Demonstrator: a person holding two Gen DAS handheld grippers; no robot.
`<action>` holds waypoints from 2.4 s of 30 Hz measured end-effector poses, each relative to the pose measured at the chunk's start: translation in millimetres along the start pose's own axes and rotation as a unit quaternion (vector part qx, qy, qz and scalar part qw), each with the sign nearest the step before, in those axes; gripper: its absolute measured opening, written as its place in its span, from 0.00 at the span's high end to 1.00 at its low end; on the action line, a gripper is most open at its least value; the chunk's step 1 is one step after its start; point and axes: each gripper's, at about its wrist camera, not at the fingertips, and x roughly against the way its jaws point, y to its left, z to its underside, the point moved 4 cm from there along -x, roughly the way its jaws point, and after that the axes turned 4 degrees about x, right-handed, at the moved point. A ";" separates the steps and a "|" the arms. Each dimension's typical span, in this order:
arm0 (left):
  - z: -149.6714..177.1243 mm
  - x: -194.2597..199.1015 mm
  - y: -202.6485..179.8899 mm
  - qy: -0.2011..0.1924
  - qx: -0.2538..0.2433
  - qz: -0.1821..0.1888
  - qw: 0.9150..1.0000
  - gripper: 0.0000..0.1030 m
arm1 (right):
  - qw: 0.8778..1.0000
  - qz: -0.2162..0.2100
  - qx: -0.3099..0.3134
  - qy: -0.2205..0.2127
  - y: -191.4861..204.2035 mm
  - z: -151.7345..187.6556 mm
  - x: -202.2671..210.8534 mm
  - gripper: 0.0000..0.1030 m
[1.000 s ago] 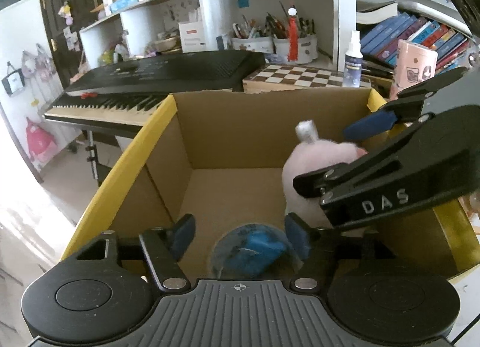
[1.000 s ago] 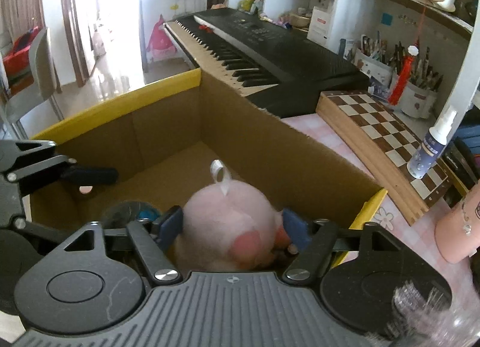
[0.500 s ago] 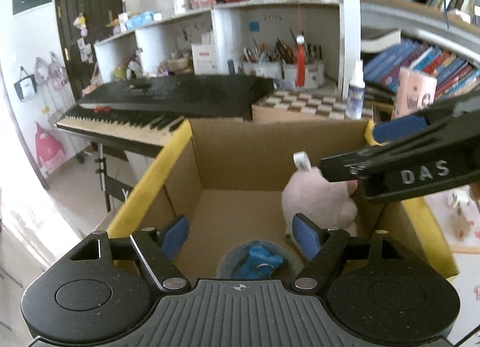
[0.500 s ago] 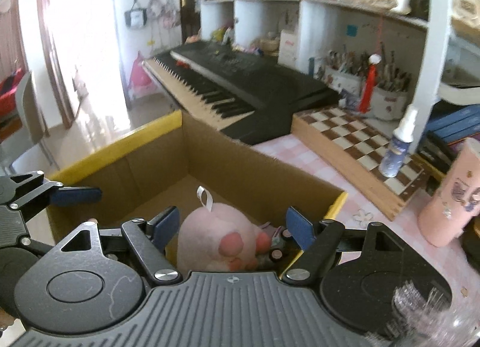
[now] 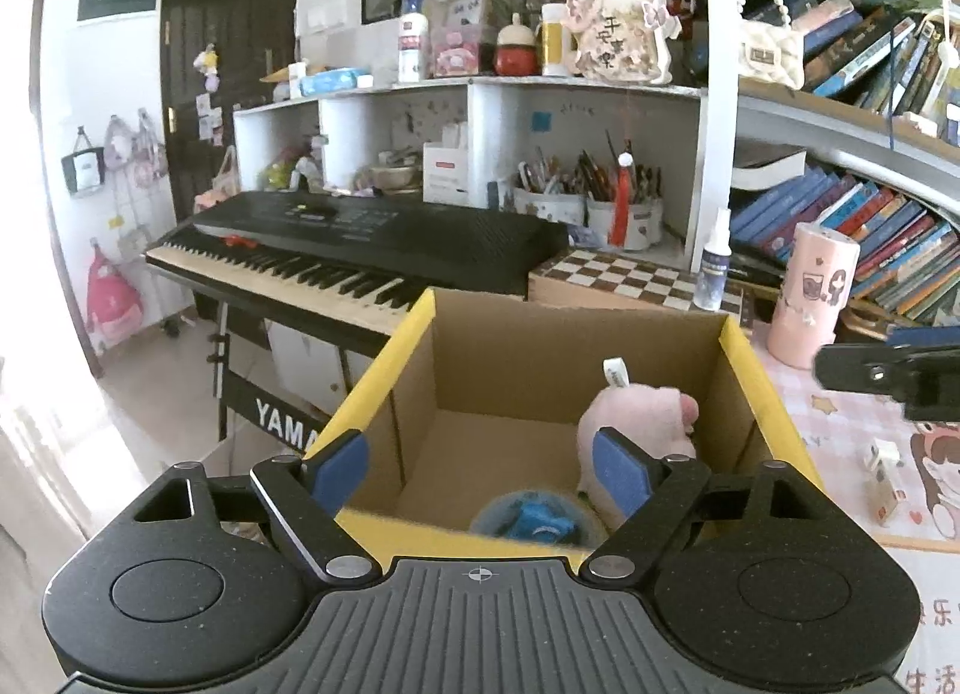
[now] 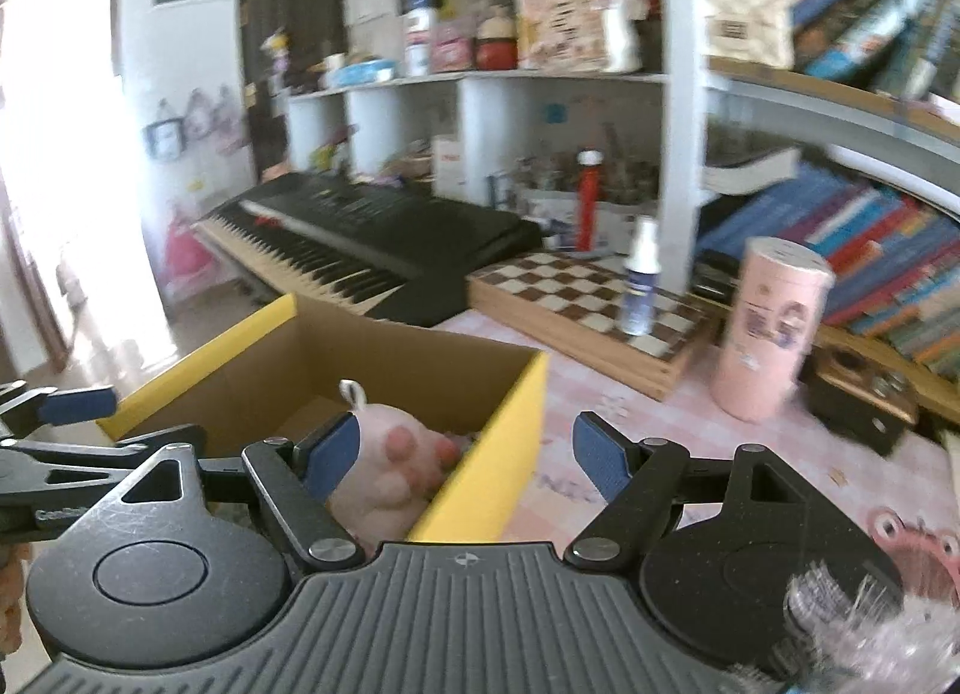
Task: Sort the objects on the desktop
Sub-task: 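Withdraw both open tools from the yellow box back over the desk mat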
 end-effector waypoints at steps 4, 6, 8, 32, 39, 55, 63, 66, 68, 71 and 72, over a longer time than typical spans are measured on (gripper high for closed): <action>9.0 10.1 5.9 0.005 -0.002 0.002 1.000 0.18 | 0.999 0.028 -0.034 -0.002 -3.9 14.4 17.1 0.25; 13.2 16.3 8.5 0.006 -0.003 0.004 1.000 0.18 | 0.998 0.040 -0.044 0.000 -2.7 22.1 25.9 0.25; 17.4 23.2 11.1 0.008 -0.003 0.007 1.000 0.18 | 0.998 0.050 -0.050 0.001 0.1 29.0 33.9 0.25; 78.6 103.2 49.1 0.035 -0.006 0.012 0.999 0.18 | 0.991 0.093 -0.090 0.030 79.1 117.9 116.9 0.25; 95.3 117.8 47.9 0.044 -0.015 0.013 0.999 0.18 | 0.992 0.092 -0.078 0.039 102.8 136.1 128.5 0.25; 111.7 133.4 43.1 0.055 -0.030 0.030 0.998 0.17 | 0.994 0.079 -0.056 0.055 128.5 153.4 141.2 0.25; 119.4 133.1 32.5 0.070 -0.047 0.054 0.995 0.16 | 0.990 0.100 -0.072 0.063 123.6 163.0 149.5 0.25; 121.2 132.8 27.2 0.073 -0.053 0.066 0.994 0.16 | 0.988 0.113 -0.083 0.069 119.1 166.4 151.8 0.25; 121.2 132.2 23.9 0.074 -0.058 0.074 0.993 0.16 | 0.986 0.119 -0.088 0.071 115.5 168.3 154.0 0.25; 121.4 129.9 17.8 0.077 -0.063 0.084 0.992 0.16 | 0.985 0.129 -0.093 0.073 111.6 170.7 156.6 0.25; 122.1 129.1 15.4 0.078 -0.065 0.088 0.991 0.16 | 0.984 0.132 -0.094 0.073 110.4 171.4 157.5 0.25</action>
